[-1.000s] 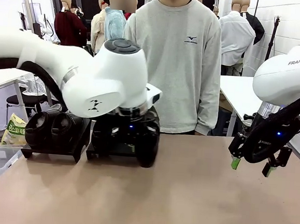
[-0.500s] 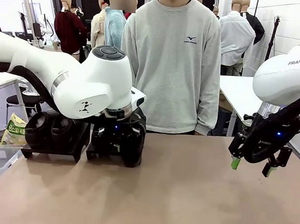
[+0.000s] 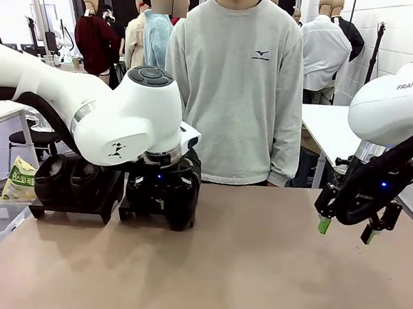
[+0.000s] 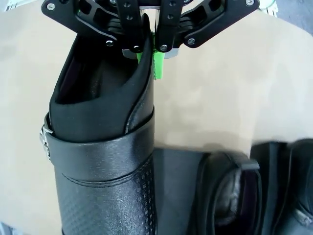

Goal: Organize the shoes by placing them on the stand.
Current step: Place the Shoe from the middle of the table onto the Shoes Stand.

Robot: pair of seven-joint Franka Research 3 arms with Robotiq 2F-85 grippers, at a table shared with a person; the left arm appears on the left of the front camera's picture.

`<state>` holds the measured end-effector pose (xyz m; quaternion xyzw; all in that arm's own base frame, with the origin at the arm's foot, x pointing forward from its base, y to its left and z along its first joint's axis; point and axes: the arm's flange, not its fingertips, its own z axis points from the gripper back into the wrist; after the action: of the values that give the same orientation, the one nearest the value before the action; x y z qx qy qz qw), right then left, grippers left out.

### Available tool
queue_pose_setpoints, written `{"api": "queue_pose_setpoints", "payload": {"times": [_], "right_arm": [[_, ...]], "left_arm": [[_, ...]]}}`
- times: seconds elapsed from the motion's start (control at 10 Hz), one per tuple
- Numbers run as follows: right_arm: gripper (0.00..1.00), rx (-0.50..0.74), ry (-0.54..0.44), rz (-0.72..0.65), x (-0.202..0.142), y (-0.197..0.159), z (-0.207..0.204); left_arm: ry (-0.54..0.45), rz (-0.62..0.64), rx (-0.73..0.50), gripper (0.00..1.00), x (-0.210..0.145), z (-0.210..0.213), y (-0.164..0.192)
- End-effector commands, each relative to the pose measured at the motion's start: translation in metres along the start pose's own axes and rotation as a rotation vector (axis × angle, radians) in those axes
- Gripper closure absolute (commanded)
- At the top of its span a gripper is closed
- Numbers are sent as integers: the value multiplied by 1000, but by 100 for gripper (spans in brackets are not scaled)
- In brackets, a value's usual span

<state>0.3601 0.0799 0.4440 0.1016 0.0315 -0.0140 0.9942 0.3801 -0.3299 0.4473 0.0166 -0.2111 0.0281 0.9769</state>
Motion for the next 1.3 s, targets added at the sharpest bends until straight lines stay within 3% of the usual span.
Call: {"api": "queue_pose_setpoints", "payload": {"times": [0.0, 0.2, 0.6, 1.2], "right_arm": [[0, 0, 3, 4, -1, 1, -1], [0, 0, 3, 4, -1, 1, -1], [0, 0, 3, 4, -1, 1, -1], [0, 0, 3, 4, -1, 1, -1]], "left_arm": [[-161, -22, -38, 100, 24, -7, 12], [-171, -62, -73, 100, 43, -16, 12], [-113, 15, -125, 100, 72, -50, 13], [-97, 31, -93, 100, 88, -73, 26]]}}
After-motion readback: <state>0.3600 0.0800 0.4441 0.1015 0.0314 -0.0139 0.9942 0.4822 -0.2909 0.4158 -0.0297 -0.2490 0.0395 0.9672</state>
